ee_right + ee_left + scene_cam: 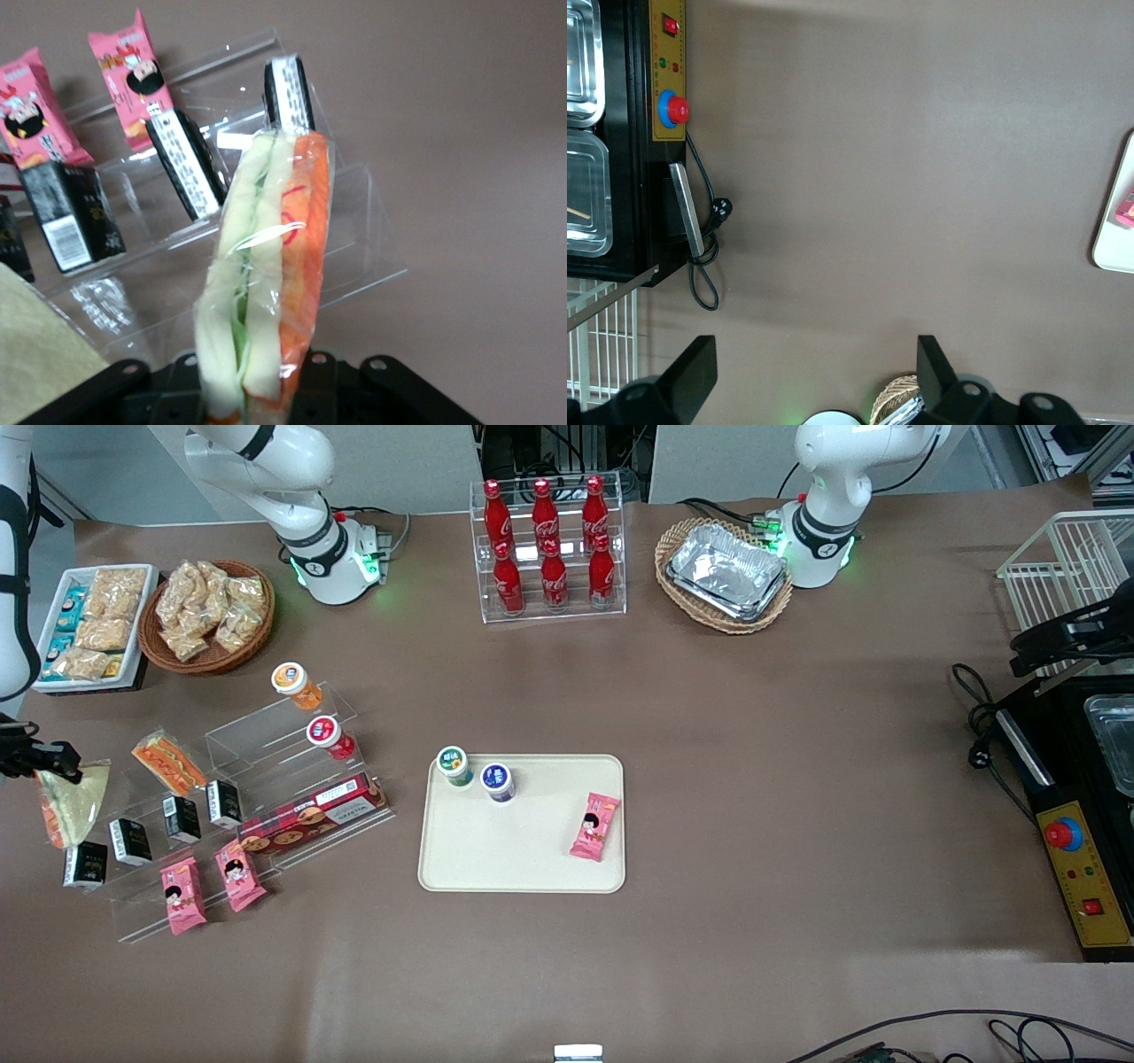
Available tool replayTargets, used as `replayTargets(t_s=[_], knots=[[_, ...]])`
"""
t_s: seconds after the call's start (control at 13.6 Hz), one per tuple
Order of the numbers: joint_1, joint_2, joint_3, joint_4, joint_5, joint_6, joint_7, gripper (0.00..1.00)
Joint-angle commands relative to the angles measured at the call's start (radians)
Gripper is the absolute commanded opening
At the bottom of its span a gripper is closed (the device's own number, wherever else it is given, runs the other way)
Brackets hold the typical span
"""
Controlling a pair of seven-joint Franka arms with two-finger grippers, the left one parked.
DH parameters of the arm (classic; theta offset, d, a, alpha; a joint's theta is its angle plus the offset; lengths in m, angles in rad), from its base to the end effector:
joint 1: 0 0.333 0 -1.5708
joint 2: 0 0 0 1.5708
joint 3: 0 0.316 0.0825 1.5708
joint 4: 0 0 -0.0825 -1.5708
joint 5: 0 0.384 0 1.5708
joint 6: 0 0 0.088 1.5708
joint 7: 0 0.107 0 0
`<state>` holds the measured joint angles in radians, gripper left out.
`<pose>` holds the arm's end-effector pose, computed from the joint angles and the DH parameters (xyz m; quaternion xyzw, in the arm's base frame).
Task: Place sandwich on tray
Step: 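Lift the sandwich off the display and carry it toward the cream tray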
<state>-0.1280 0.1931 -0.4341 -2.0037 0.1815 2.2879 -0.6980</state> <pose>0.5124 -0.3083 0.3809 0.9978 0.0178 0.0639 0.0077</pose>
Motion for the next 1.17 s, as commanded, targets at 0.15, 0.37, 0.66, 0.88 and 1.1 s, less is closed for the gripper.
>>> replayTargets(t_s=[0.15,0.37,0.66,0.88,1.1], knots=[[0.010,-0.070,0.006,0.198,0.013,-0.287,0.009,0.15],[0.036,-0.073,0.021,0.270,0.007,-0.411,0.144,0.15],[0.198,-0.110,0.020,0.309,-0.071,-0.524,0.504,0.15],[0.341,-0.116,0.021,0.321,-0.093,-0.574,0.849,0.15],[0.480,-0.116,0.025,0.333,-0.093,-0.576,1.165,0.16]])
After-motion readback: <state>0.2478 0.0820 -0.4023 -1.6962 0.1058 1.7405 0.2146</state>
